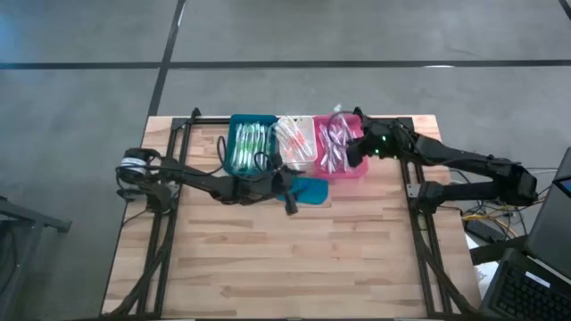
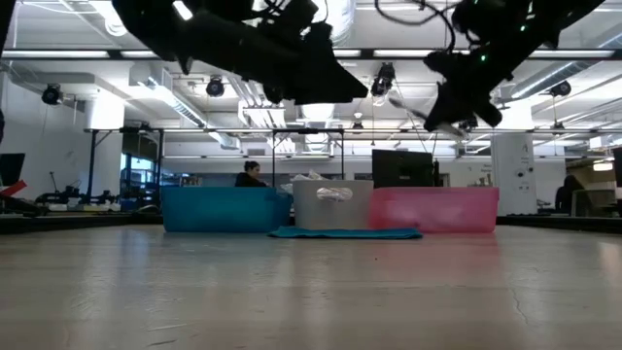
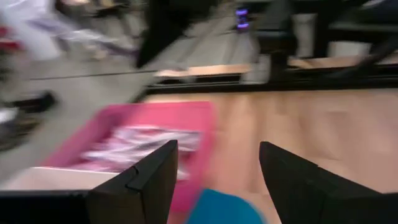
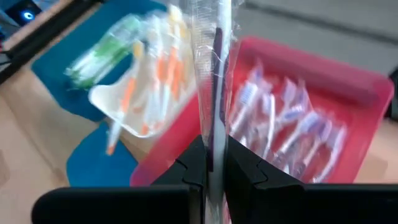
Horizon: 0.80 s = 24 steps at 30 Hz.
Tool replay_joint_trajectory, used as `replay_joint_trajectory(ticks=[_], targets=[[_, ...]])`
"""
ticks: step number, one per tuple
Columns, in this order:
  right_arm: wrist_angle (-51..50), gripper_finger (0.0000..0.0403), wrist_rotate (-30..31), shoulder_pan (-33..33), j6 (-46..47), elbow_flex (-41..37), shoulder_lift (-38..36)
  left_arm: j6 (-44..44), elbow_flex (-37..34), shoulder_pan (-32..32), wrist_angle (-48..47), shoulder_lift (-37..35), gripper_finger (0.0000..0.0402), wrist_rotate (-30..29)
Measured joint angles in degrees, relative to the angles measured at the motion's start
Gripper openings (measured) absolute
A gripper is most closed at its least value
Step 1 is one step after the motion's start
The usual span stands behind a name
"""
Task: Pick & Place Toothbrushes
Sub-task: Put the purple toothbrush into the pink bin
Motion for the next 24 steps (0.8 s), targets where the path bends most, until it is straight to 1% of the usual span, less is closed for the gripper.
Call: replay_joint_trajectory(ticks=[4, 6, 8, 10, 15, 20, 24], targets=[[-0.3, 0.0024, -5.0, -5.7, 0.6, 0.0, 3.9, -1.7, -1.4, -0.2, 0.3, -0.8, 0.0229, 9.1], [-0.2, 0.0024, -6.6, -7.1, 1.1, 0.0, 6.2, -1.9, -2.2, -0.2, 0.2, -1.2, 0.0229, 14.9], [-0.3, 0.0024, -8.0, -8.3, 1.6, 0.0, 8.6, -1.9, -3.0, -0.1, 1.3, -1.7, 0.0229, 19.1], [-0.4, 0.0024, -8.8, -9.1, 2.1, 0.0, 10.8, -1.9, -3.9, -0.1, 2.1, -2.5, 0.0229, 19.9], [-0.5, 0.0024, -11.2, -10.3, 3.5, 0.8, 15.7, -1.8, -4.6, -0.1, 2.3, -4.5, 0.0229, 19.9], [-0.6, 0.0024, -11.4, -10.6, 3.8, 1.8, 19.8, -1.9, -4.6, -0.2, 1.5, -4.9, 0.0229, 19.9], [-0.7, 0.0025, -11.3, -10.9, 3.9, 2.4, 22.6, -5.0, -4.7, -0.2, -0.5, -5.0, 0.0229, 19.9]])
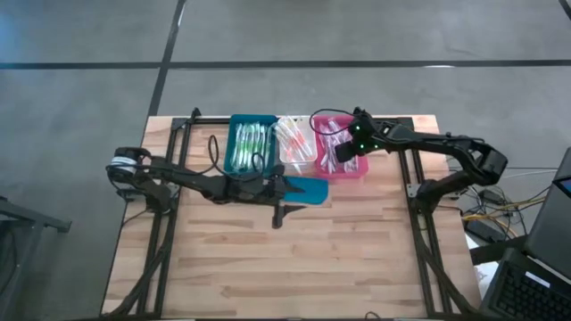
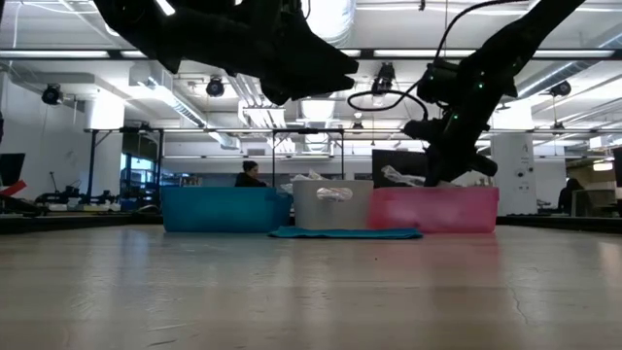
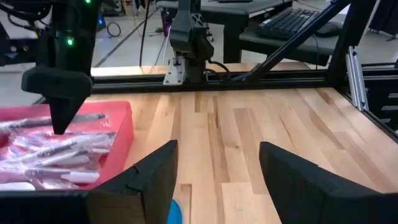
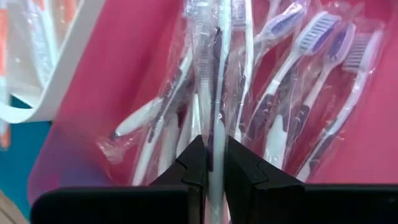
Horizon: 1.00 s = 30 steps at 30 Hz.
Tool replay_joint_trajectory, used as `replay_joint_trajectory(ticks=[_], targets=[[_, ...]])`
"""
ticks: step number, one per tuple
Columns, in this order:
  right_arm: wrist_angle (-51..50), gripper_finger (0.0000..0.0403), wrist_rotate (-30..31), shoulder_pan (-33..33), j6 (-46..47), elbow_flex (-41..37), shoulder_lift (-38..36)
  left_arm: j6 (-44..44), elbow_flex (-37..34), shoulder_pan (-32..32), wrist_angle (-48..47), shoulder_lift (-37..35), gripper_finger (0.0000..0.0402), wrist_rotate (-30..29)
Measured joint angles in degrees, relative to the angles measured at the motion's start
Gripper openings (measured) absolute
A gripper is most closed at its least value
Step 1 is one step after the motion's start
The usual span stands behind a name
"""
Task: Pick & Place Toothbrushes
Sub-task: Put the purple toothbrush into the pink bin, then return to Home Position
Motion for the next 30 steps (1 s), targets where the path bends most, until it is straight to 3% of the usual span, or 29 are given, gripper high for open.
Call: replay_joint_trajectory(ticks=[10, 21, 26, 30], targets=[[0.0, 0.0084, 0.0, -0.5, -0.2, 0.3, 1.2, -0.6, 0.0, 0.0, 0.0, -0.1, 0.0229, 0.0], [0.3, 0.0162, 0.0, -0.4, -4.3, 0.3, -5.6, 1.4, -0.1, 0.0, -4.5, -3.1, 0.0229, 0.0], [0.7, 0.0172, 0.0, 1.4, -5.1, 0.3, -11.2, 2.6, -0.5, 0.0, -8.1, -7.1, 0.0229, -0.2], [0.7, 0.0157, 0.0, 4.3, -7.0, 0.3, -15.9, 3.0, -0.5, 0.0, -12.4, -11.1, 0.0226, -0.2]])
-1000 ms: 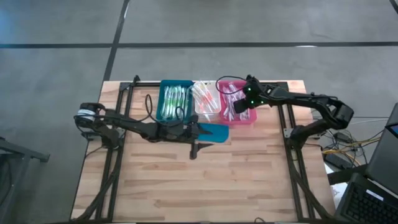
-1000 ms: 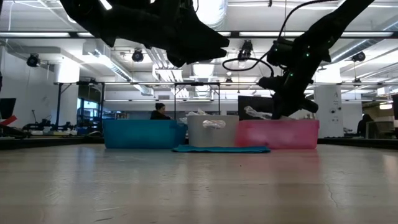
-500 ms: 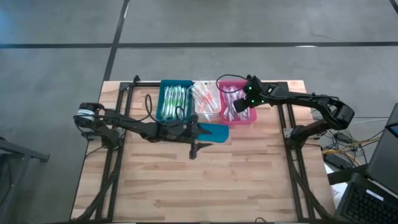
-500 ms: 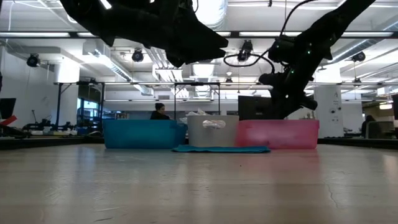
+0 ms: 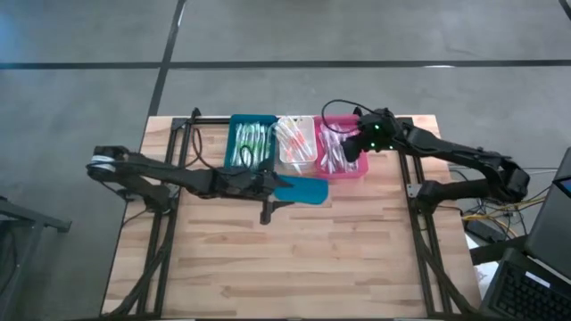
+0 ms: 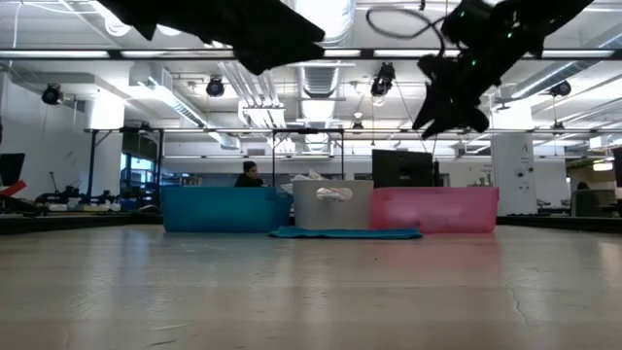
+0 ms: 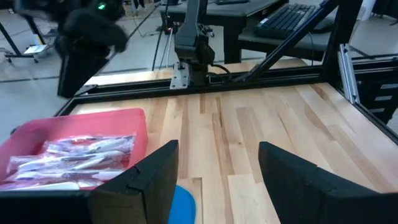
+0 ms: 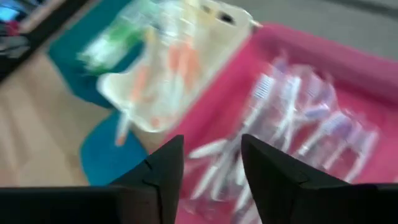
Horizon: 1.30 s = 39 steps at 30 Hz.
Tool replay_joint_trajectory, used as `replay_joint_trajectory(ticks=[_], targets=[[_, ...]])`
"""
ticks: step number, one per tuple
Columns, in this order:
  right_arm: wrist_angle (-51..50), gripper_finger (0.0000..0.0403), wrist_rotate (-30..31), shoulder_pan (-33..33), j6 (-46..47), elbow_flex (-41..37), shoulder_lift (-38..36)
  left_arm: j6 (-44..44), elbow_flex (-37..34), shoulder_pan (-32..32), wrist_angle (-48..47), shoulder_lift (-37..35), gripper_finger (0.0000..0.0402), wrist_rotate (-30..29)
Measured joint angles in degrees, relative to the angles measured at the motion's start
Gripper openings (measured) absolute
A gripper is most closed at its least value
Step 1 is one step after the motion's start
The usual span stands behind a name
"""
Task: Pick & Place Toothbrushes
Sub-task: Return to Home Position
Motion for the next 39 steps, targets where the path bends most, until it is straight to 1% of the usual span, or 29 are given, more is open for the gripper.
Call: replay_joint_trajectory(ticks=[3, 6, 9, 12, 14, 17, 18, 21, 23, 26, 28, 32, 34, 36, 39], targets=[[0.8, 0.0136, 0.0, 3.0, -0.4, 0.0, -3.4, 0.0, 0.0, 0.0, -1.9, -2.7, 0.0214, 0.0], [3.9, 0.0112, 0.2, 6.9, -0.4, 0.0, -6.1, 0.1, 0.0, -0.2, -2.9, -4.9, 0.0190, 0.0], [8.8, 0.0086, 0.3, 11.5, -0.4, 0.0, -7.7, 0.3, 0.0, -0.3, -2.9, -6.4, 0.0156, 0.0], [13.1, 0.0059, 1.3, 16.7, -1.8, 0.0, -8.0, 0.8, 0.0, -0.4, -3.6, -6.9, 0.0111, -0.8], [14.5, 0.0042, 3.5, 20.5, -3.9, 0.0, -7.9, 1.0, 0.0, -0.7, -4.9, -7.3, 0.0076, -0.9], [14.7, 0.0018, 9.8, 26.4, -6.9, 0.0, -7.4, 1.7, 0.0, -1.3, -6.8, -8.1, 0.0021, -0.9], [14.7, 0.0013, 11.9, 28.3, -8.0, 0.0, -7.2, 1.9, 0.0, -1.5, -7.4, -8.6, 0.0011, -0.9], [13.6, 0.0009, 15.6, 34.5, -11.9, 0.0, -7.2, 2.7, -0.1, -2.8, -9.9, -10.2, 0.0008, -0.9], [12.0, 0.0008, 15.7, 38.0, -13.5, -0.1, -7.2, 3.6, -1.6, -3.7, -10.4, -11.8, 0.0005, -0.8], [8.7, 0.0008, 15.6, 41.7, -15.4, -0.1, -7.2, 4.0, -6.0, -4.6, -9.2, -14.9, 0.0004, -0.6], [6.8, 0.0008, 15.6, 42.8, -15.1, -0.3, -7.4, 3.8, -10.3, -4.8, -5.6, -17.6, 0.0004, -0.7], [5.7, 0.0008, 15.6, 42.9, -14.5, -2.6, -8.9, 3.6, -20.2, -4.8, 4.1, -23.8, 0.0002, -0.6], [5.7, 0.0008, 15.0, 41.9, -15.1, -4.1, -10.1, 3.6, -24.3, -4.8, 6.8, -26.8, 0.0002, -0.2], [6.3, 0.0008, 12.1, 40.3, -15.6, -5.9, -11.7, 3.5, -27.5, -4.8, 8.4, -29.5, 0.0002, 0.0], [9.8, 0.0008, 6.4, 36.5, -15.9, -9.6, -14.3, 3.5, -30.7, -4.7, 8.7, -33.2, 0.0002, 0.0]])
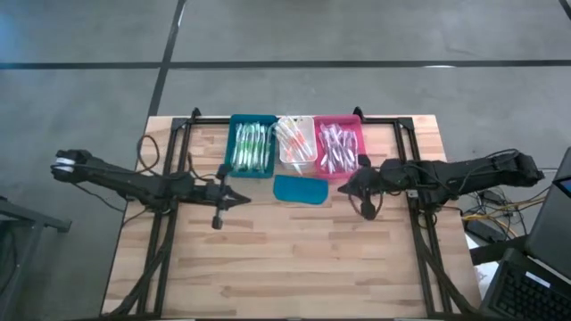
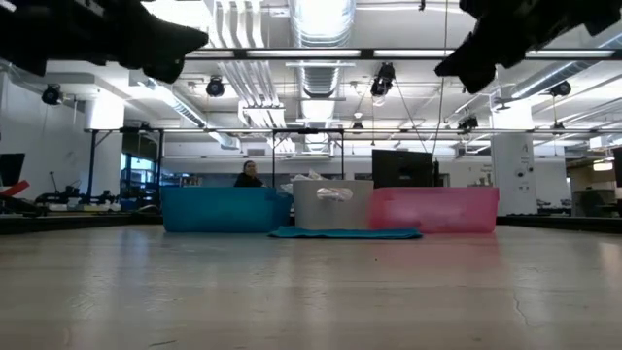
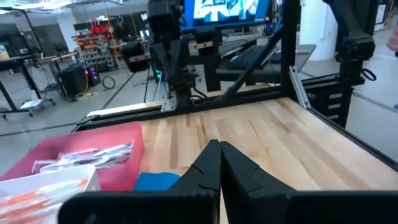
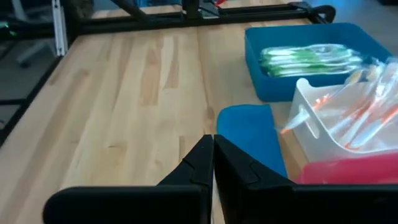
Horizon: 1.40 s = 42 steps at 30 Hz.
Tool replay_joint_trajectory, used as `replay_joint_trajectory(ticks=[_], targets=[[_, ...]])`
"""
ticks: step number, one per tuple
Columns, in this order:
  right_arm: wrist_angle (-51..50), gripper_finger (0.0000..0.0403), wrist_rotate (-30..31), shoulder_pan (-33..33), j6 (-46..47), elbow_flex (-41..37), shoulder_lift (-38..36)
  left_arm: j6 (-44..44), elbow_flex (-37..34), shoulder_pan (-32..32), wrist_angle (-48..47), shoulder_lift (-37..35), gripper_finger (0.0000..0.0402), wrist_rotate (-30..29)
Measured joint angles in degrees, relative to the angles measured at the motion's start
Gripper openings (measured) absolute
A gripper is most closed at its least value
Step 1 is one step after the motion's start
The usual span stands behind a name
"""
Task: Pick & Place Toothbrushes
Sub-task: Return to Home Position
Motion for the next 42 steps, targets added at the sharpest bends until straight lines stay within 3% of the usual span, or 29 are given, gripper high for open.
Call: replay_joint_trajectory(ticks=[6, 15, 28, 33, 42], targets=[[3.6, 0.0008, -4.4, -6.4, -2.2, -7.5, -6.6, 0.2, -4.9, 0.2, 0.0, -5.5, 0.0001, 0.0], [4.3, 0.0008, -4.4, -6.6, -2.9, -17.3, -25.7, 0.1, -11.5, 0.2, 1.3, -15.8, 0.0001, -0.5], [2.5, 0.0008, -9.0, -6.6, -1.1, -28.4, -48.8, -1.0, -16.3, 0.3, 0.7, -20.8, 0.0002, -0.3], [-3.2, 0.0008, -9.1, -6.6, 0.3, -29.1, -49.1, -2.2, -16.4, 0.3, -1.5, -21.7, 0.0004, -0.2], [-2.7, 0.0008, -8.7, -6.6, 4.5, -29.2, -46.0, -3.4, -16.4, 0.3, -2.6, -21.7, 0.0013, -0.7]])
